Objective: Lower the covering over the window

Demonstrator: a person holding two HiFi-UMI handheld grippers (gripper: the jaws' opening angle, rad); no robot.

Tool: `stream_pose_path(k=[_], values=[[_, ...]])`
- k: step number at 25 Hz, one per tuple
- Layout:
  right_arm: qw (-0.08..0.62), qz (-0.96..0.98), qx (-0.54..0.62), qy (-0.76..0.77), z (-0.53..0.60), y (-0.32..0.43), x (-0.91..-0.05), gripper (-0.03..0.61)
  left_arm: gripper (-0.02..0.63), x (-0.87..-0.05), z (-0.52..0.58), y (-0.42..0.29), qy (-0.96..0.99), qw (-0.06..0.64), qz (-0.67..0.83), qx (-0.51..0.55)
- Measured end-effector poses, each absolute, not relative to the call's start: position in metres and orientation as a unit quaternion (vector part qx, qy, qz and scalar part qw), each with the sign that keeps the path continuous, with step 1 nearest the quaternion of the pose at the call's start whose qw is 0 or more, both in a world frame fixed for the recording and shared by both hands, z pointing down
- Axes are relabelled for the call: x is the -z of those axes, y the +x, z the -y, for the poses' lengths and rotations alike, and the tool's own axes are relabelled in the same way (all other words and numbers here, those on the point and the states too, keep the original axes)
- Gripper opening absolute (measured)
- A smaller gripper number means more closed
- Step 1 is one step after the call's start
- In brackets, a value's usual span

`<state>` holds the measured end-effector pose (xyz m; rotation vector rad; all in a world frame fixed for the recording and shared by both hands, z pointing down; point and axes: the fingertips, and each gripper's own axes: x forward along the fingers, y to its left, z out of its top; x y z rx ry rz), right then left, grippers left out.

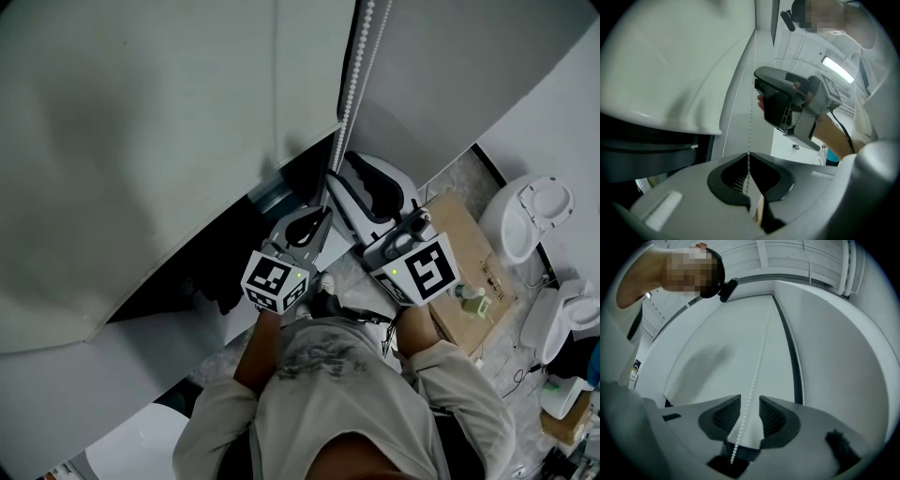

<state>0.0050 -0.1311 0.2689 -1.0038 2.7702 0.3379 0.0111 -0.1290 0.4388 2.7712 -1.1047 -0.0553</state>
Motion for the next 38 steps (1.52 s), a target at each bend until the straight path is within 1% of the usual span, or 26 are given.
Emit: stream_pose_path(k=[3, 4, 5, 9, 15, 18, 23, 24, 26, 27, 30, 33, 36, 37, 38], values=[[0.09, -0.929, -0.119, -0.34, 0.134, 0.001, -0.268, 0.126, 0.017, -0.448, 0.127, 0.013, 0.926, 0.085, 0.368, 0.009], [0.09, -0.927, -0.12, -0.343, 0.135, 0.001, -0.268, 0.103, 0.017, -0.45, 0.126, 0.013, 0.926, 0.087, 0.368, 0.009], [0.088, -0.926, -0.122, -0.346, 0.136, 0.001, -0.268, 0.035, 0.018, -0.451, 0.125, 0.014, 0.926, 0.088, 0.368, 0.011], [0.083, -0.924, -0.125, -0.351, 0.137, 0.002, -0.269, 0.023, 0.023, -0.449, 0.121, 0.015, 0.928, 0.083, 0.363, 0.016], [0.093, -0.92, -0.112, -0.363, 0.138, 0.011, -0.273, 0.021, 0.042, -0.456, 0.11, 0.014, 0.93, 0.094, 0.355, 0.015], [0.092, -0.916, -0.115, -0.373, 0.137, 0.016, -0.273, 0.021, 0.051, -0.45, 0.102, 0.009, 0.931, 0.089, 0.354, 0.021], [0.074, -0.908, -0.117, -0.395, 0.137, 0.025, -0.286, 0.023, 0.064, -0.432, 0.094, -0.01, 0.928, 0.079, 0.363, 0.04], [0.071, -0.908, -0.113, -0.397, 0.137, 0.026, -0.29, 0.03, 0.065, -0.428, 0.093, -0.013, 0.926, 0.076, 0.367, 0.043], [0.066, -0.909, -0.106, -0.399, 0.134, 0.028, -0.297, 0.091, 0.066, -0.42, 0.092, -0.021, 0.923, 0.073, 0.375, 0.049], [0.063, -0.909, -0.102, -0.399, 0.133, 0.029, -0.3, 0.109, 0.066, -0.416, 0.092, -0.024, 0.921, 0.072, 0.378, 0.052], [0.054, -0.909, -0.094, -0.404, 0.129, 0.033, -0.31, 0.117, 0.066, -0.408, 0.091, -0.03, 0.918, 0.068, 0.385, 0.062], [0.048, -0.909, -0.086, -0.404, 0.122, 0.036, -0.319, 0.118, 0.058, -0.4, 0.09, -0.036, 0.915, 0.063, 0.391, 0.076], [0.044, -0.912, -0.072, -0.401, 0.114, 0.038, -0.329, 0.117, 0.034, -0.389, 0.088, -0.042, 0.91, 0.053, 0.4, 0.091], [0.041, -0.913, -0.066, -0.401, 0.112, 0.038, -0.333, 0.112, 0.023, -0.387, 0.088, -0.045, 0.909, 0.05, 0.403, 0.094], [0.037, -0.913, -0.06, -0.402, 0.11, 0.038, -0.338, 0.09, 0.011, -0.386, 0.088, -0.047, 0.908, 0.047, 0.405, 0.096]])
